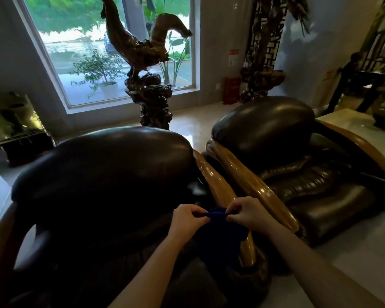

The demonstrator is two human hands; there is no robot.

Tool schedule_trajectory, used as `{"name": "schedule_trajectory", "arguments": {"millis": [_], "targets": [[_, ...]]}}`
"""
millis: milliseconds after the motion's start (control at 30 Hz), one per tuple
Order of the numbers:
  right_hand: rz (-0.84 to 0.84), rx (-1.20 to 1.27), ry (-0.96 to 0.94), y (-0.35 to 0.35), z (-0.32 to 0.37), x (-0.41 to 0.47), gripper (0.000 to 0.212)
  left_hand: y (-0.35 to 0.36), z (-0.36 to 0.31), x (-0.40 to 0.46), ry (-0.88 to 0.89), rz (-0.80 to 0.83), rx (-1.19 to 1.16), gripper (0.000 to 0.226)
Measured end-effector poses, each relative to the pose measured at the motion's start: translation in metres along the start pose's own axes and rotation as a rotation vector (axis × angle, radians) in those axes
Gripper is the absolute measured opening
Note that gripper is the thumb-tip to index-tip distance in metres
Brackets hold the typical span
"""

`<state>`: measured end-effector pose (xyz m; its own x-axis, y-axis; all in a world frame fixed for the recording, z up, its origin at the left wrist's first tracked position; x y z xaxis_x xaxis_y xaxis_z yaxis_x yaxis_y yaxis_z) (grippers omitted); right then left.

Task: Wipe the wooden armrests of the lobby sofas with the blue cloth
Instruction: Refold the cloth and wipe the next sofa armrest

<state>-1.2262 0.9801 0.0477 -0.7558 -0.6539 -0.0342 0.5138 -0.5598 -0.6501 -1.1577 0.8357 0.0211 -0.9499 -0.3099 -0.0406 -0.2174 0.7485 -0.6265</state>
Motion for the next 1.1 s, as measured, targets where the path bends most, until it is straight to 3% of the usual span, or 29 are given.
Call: {"name": "schedule_trajectory", "arguments": {"millis": [533,867,1100], "targets": [[0.185,-0.01,-0.093,-0.087,-0.154,0.099,0.021,0.124,-0.048,0.113,-0.176,-0.154,0.052,0.026],[0.314,0.027,-0.11,-0.058,-0.25,0.128,0.012,0.205,-0.007,0.135,-0.35,-0.239,0.071,0.027],[0.193,0.0,-0.177,0.003,-0.326,0.138,0.012,0.271,0.07,0.159,-0.31,-0.233,0.211,0.021]]}}
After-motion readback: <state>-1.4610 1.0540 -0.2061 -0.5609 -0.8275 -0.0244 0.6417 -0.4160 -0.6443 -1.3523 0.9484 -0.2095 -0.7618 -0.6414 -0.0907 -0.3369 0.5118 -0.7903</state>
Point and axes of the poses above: each hand's wrist, its own x-axis towards the middle knuckle, its own y-axis out of the palm, z = x × y, the point moved 10 cm from there along x, towards the middle knuckle, and after that the axes turned 9 degrees about x, right-handed, at the moved point
